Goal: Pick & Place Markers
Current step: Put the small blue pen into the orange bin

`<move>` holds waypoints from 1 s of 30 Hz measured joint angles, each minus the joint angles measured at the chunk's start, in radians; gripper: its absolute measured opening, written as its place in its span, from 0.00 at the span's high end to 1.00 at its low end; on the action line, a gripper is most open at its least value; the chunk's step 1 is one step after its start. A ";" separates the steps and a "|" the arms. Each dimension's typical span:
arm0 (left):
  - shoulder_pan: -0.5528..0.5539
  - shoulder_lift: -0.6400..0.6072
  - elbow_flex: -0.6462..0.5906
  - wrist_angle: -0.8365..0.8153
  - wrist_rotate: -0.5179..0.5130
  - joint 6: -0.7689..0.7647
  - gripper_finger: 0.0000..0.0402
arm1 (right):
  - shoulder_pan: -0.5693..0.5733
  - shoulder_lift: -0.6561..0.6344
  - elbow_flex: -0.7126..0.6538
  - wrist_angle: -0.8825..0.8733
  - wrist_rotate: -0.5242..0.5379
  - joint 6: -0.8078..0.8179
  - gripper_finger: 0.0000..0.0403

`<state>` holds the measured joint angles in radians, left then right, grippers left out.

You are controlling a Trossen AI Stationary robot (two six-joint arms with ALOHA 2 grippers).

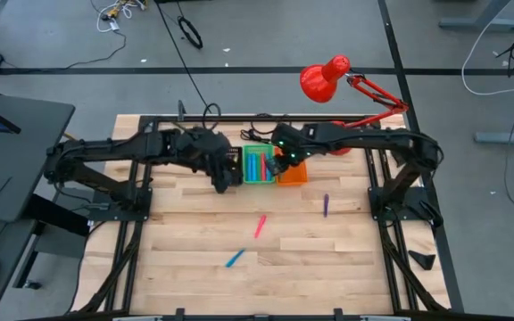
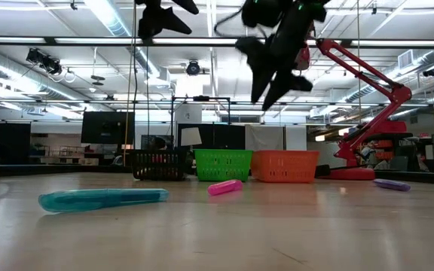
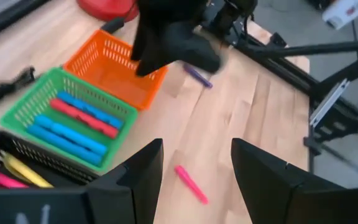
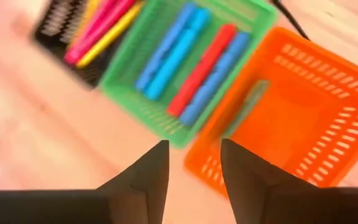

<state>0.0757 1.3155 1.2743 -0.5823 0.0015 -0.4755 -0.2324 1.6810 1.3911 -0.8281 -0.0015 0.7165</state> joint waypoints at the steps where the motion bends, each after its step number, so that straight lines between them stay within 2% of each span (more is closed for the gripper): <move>1: -0.014 0.000 0.000 0.000 -0.014 -0.036 0.51 | 0.015 -0.017 0.000 -0.001 0.000 -0.020 0.64; 13: -0.213 0.005 0.001 0.002 -0.227 -0.359 0.52 | 0.186 -0.166 0.000 0.006 -0.023 -0.143 0.64; 18: -0.273 0.023 0.003 0.007 -0.251 -0.472 0.56 | 0.231 -0.175 0.000 0.007 -0.081 -0.177 0.64; 21: -0.302 0.049 0.001 0.005 -0.219 -0.496 0.61 | 0.252 -0.175 0.000 0.009 -0.119 -0.187 0.64; 27: -0.324 0.123 0.001 -0.003 -0.045 -0.549 0.69 | 0.283 -0.194 0.000 0.025 -0.145 -0.236 0.64; 30: -0.323 0.161 0.001 -0.017 0.008 -0.589 0.71 | 0.291 -0.218 0.000 0.029 -0.150 -0.235 0.64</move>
<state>-0.2474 1.4769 1.2755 -0.5997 0.0095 -1.0644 0.0588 1.4627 1.3911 -0.7989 -0.1514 0.4812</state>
